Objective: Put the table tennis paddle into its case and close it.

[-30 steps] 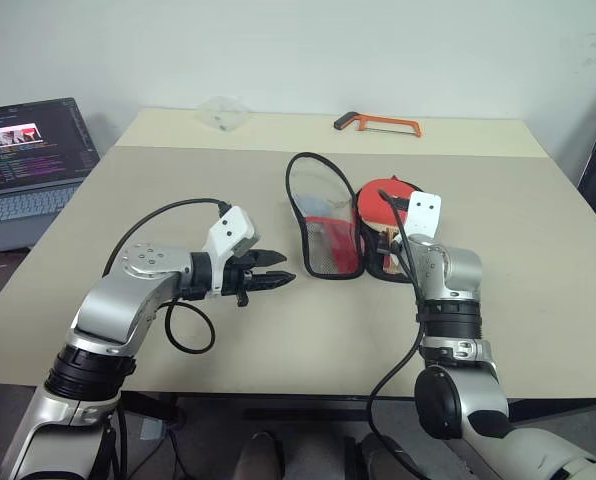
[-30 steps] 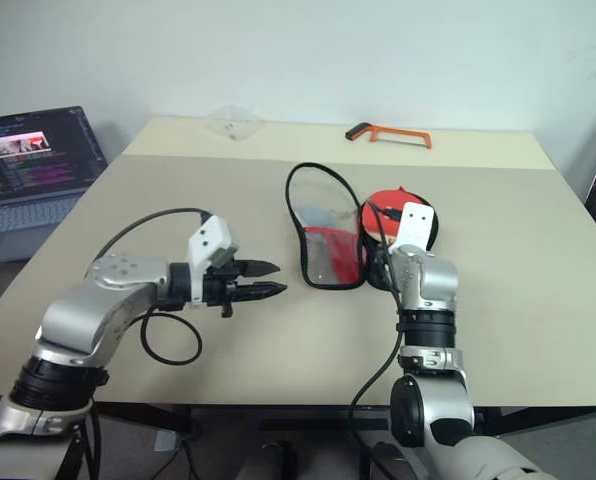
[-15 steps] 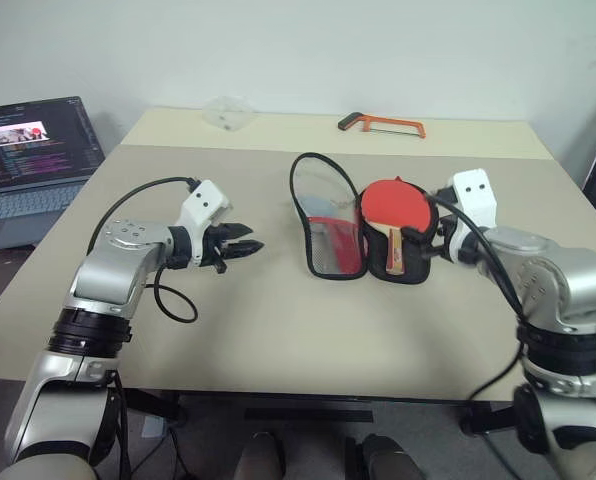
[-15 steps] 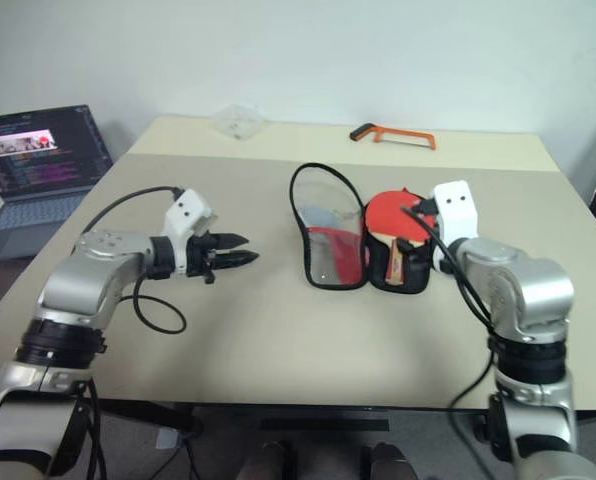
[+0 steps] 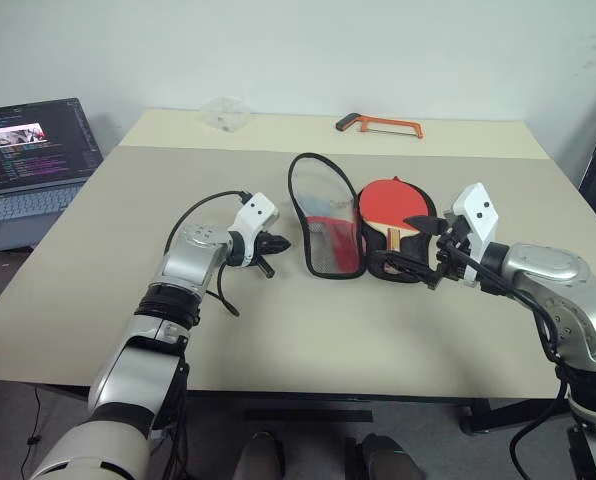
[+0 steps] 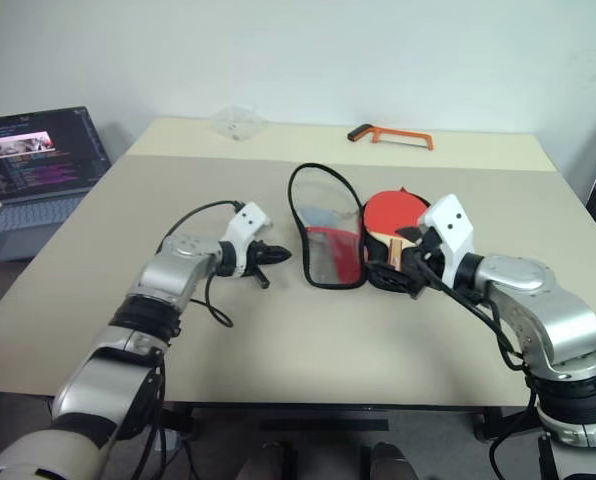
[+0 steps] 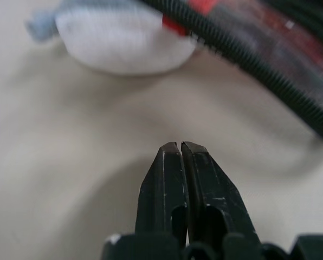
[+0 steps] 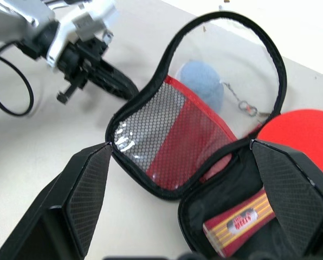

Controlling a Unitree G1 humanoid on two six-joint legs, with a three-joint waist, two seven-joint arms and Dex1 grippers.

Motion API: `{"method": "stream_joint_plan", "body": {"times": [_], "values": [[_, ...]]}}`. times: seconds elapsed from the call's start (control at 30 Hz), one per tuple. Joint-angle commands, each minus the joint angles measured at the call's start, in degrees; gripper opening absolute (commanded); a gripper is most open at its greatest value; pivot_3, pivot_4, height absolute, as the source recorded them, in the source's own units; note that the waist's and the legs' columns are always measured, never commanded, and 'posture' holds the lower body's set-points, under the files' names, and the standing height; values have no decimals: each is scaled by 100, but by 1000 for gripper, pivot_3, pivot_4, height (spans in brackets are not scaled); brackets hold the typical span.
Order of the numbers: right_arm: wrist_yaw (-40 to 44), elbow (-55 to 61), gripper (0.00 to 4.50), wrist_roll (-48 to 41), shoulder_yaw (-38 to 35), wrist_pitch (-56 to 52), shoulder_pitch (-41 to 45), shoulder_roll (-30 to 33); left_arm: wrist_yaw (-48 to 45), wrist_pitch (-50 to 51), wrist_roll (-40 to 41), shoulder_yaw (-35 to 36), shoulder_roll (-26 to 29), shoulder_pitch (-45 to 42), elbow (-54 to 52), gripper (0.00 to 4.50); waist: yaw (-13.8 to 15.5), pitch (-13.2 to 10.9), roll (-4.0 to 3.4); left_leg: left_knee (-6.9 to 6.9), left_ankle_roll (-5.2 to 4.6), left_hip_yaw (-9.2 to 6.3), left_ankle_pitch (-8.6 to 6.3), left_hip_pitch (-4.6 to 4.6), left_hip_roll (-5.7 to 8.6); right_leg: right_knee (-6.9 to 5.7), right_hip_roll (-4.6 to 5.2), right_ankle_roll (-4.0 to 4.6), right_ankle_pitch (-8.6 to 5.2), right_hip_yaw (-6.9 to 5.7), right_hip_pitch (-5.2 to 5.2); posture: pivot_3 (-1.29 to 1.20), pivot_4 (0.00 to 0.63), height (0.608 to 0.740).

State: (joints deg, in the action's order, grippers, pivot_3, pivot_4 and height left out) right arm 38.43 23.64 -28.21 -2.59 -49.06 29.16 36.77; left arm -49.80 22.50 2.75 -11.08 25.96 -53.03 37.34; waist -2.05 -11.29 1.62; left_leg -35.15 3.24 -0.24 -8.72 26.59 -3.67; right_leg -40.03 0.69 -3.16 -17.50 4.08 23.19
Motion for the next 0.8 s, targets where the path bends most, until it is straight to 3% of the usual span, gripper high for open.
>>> {"method": "stream_joint_plan", "body": {"times": [0.03,0.27,0.47,0.57,0.67,0.8], "values": [[-18,255,4500,-16,-29,195,11,5,270,-226,44,102,-532,-315,63,22,26,0,0,0,0,0,0,0,0,0,0,0,0,0,-1,0,150,740],[70,150,4500,-451,-882,160,576,343,784,-636,361,338,-2084,-755,102,22,71,0,0,-31,0,-3,0,19,10,2,9,-14,8,-3,-2,0,150,740],[-108,-64,4500,-924,-1743,15,1086,641,1661,-691,-142,-1,-3097,-911,672,22,33,3,-4,-46,0,-7,-1,13,12,2,8,-21,12,-2,-16,0,150,740],[-352,-164,4500,-1147,-1995,-281,1149,682,2008,-540,-356,-65,-3106,-762,681,22,-12,3,-5,-50,-1,-7,-1,12,11,0,7,-23,13,3,-15,0,150,740],[-838,-310,4500,-1528,-2185,-871,1155,433,1772,-367,-248,60,-2722,-520,66,22,-79,3,-6,-48,-1,-8,0,4,5,-9,0,-17,16,7,-15,0,150,740],[-1869,-935,4500,-1583,-2445,-1466,1042,-295,515,167,574,430,-1783,-201,-1442,22,-121,2,-7,-50,5,-12,5,-4,1,-36,-5,-12,16,10,-12,0,150,740]]}}
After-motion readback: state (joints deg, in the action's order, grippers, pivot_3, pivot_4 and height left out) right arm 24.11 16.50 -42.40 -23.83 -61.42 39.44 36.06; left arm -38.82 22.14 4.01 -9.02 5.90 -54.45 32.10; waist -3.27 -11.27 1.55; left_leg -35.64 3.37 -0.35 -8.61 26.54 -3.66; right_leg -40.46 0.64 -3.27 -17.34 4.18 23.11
